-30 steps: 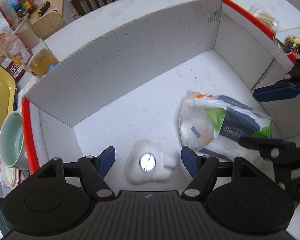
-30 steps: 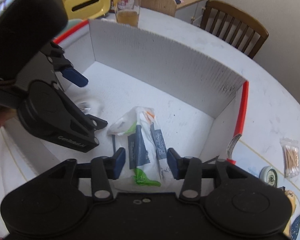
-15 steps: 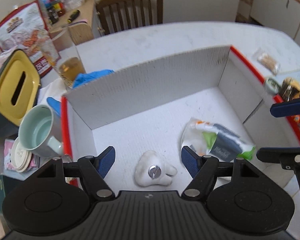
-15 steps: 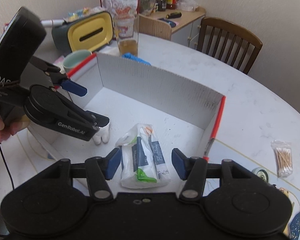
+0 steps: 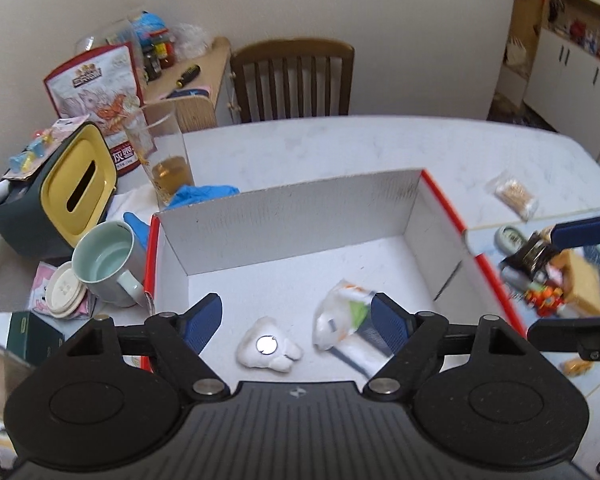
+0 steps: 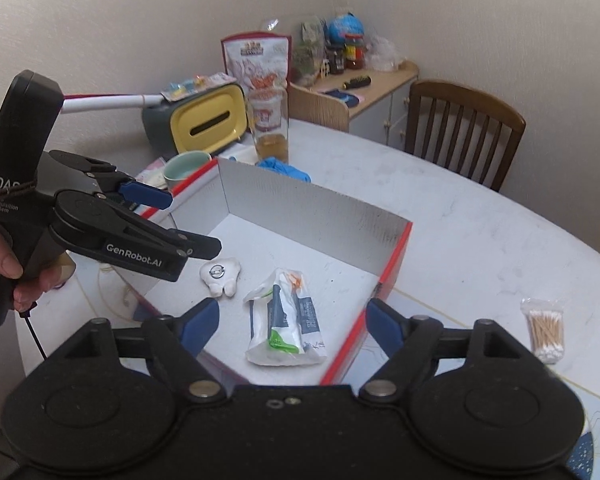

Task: Organize objects
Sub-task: 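Withdraw both grippers from the box back toward the remaining items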

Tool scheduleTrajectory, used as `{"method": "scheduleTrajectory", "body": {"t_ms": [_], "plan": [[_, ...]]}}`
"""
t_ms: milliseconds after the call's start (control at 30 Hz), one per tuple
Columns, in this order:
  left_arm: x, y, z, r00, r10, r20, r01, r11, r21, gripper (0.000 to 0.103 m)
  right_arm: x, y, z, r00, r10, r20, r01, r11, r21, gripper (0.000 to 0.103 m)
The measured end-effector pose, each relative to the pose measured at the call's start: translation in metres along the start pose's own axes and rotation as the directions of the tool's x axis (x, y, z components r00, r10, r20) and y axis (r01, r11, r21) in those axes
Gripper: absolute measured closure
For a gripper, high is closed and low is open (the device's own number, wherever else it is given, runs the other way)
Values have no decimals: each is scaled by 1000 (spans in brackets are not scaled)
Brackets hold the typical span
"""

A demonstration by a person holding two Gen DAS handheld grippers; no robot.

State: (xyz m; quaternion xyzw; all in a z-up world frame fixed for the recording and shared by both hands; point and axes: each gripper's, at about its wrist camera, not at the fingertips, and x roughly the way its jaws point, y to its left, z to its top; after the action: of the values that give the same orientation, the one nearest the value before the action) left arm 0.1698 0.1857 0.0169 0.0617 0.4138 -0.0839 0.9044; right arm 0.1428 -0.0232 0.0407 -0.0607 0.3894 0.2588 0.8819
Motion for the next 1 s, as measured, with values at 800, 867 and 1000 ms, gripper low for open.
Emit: {"method": "scheduleTrajectory", "body": {"t_ms": [800, 867, 1000], "plan": [[-50, -103, -28, 991, -46, 127, 67, 984, -165, 9, -92, -97, -72, 995, -55, 81, 53, 998, 22, 1], [-48, -113, -31, 991, -29, 128, 52, 983, -178, 1, -97, -107, -79, 995, -70, 77, 67, 997, 33, 1], [-48, -135, -42, 988, -20, 155, 47, 984, -171, 0, -106, -126, -94, 992, -103, 76, 99, 994, 46, 1]]}}
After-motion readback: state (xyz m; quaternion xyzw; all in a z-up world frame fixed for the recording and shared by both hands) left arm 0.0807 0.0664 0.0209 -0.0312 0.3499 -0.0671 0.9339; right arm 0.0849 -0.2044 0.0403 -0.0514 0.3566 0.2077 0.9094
